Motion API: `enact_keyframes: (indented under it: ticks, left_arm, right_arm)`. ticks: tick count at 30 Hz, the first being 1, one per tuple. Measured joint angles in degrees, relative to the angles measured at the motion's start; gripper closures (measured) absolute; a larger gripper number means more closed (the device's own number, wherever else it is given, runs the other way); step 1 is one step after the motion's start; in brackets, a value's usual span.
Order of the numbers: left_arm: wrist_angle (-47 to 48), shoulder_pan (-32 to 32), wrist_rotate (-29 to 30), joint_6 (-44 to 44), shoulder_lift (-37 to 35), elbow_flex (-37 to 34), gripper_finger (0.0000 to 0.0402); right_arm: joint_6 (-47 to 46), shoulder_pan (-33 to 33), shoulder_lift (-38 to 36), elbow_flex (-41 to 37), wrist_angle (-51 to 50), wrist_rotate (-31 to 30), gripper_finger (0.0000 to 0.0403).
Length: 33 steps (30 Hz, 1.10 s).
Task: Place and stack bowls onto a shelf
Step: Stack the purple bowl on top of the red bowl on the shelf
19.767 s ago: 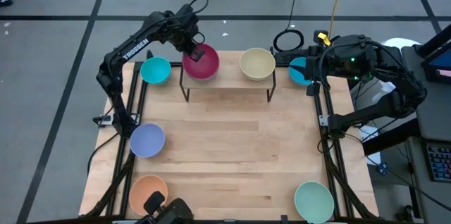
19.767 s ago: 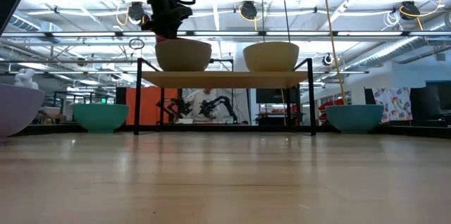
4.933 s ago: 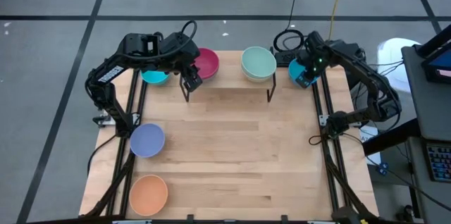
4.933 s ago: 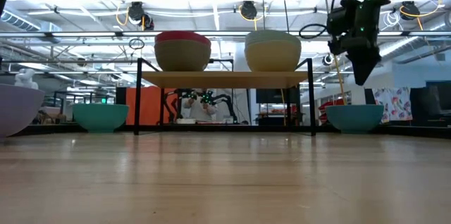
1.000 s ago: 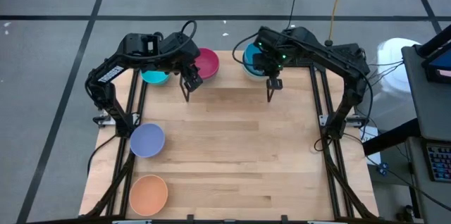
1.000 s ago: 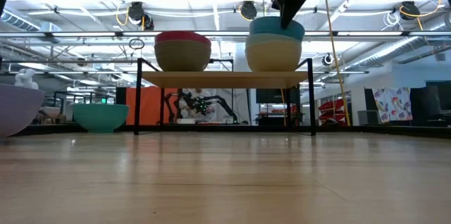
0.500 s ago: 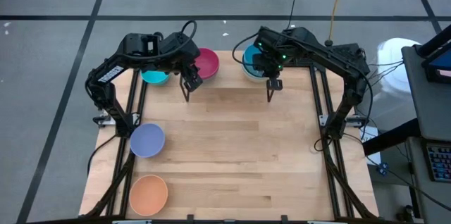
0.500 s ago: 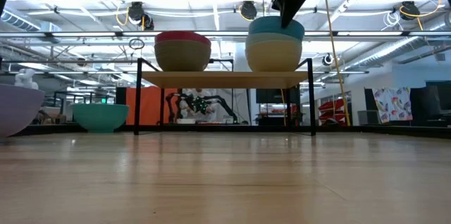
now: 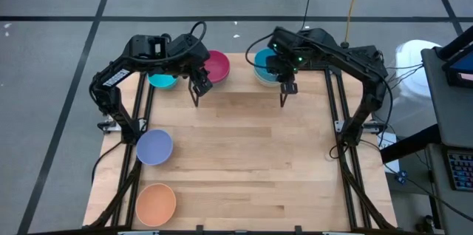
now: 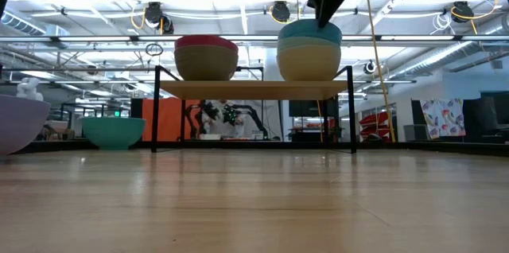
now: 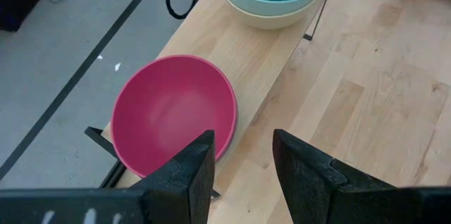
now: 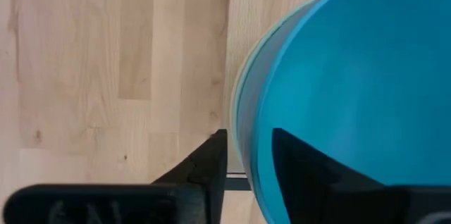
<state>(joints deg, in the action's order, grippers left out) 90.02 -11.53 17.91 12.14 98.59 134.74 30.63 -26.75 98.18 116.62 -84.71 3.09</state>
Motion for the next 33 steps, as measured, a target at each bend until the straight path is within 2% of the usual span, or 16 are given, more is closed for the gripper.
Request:
enact_keyframes:
  ticks: [12, 14, 18, 23, 26, 29, 33]
  left_arm:
    - [0.00, -0.02, -0.03, -1.09, 0.00, -0.01, 0.0252]
    - [0.00, -0.02, -1.70, -1.27, -0.08, 0.00, 0.0252]
    - [0.00, 0.01, -7.33, -1.00, -0.35, -0.01, 0.0252]
    - [-0.08, 0.21, -8.92, 5.21, -0.75, -0.65, 0.0252]
    - [-0.09, 0.73, -8.11, 6.32, -2.60, -4.36, 0.0253]
    - [-0.03, 1.17, -6.47, 7.94, -5.86, -11.22, 0.0261]
    - [0.04, 2.89, -10.38, 12.85, -12.44, -20.67, 0.0282]
  right_arm:
    - [1.77, 1.89, -5.77, -0.02, 1.73, -0.37, 0.0285]
    - [1.93, 2.19, -7.56, -0.02, 1.81, -0.53, 0.0285]
    - [1.76, 2.96, -11.65, -0.02, 3.10, -5.13, 0.0284]
    - [1.65, 3.22, -16.53, -0.04, 4.59, -7.96, 0.0284]
    - [0.70, 3.24, -19.14, -0.04, 5.10, -8.00, 0.0284]
    - [-1.49, 3.24, -21.45, -0.04, 5.97, -8.02, 0.0284]
    - [-5.97, 3.24, -23.85, -0.04, 6.95, -7.94, 0.0284]
